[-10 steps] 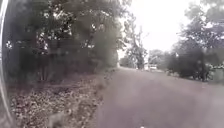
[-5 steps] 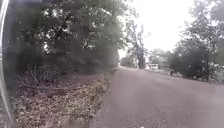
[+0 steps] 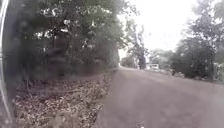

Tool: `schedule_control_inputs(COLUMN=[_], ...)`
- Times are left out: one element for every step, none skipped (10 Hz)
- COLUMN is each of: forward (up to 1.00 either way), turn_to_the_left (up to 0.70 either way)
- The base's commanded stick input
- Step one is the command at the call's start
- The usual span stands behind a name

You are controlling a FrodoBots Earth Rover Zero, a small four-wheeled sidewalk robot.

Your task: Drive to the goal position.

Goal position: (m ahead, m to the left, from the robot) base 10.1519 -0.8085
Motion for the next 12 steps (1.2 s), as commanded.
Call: schedule_control_inputs(forward=[0.70, 0.70, 0.70, 0.70, 0.70, 0.70, 0.70, 0.70, 0.70, 0.70, 0.70, 0.70], turn_to_the_left=[0.01, 0.01, -0.31, -0.34, -0.34, -0.34, -0.34, -0.34, -0.33, -0.33, -0.33, -0.32])
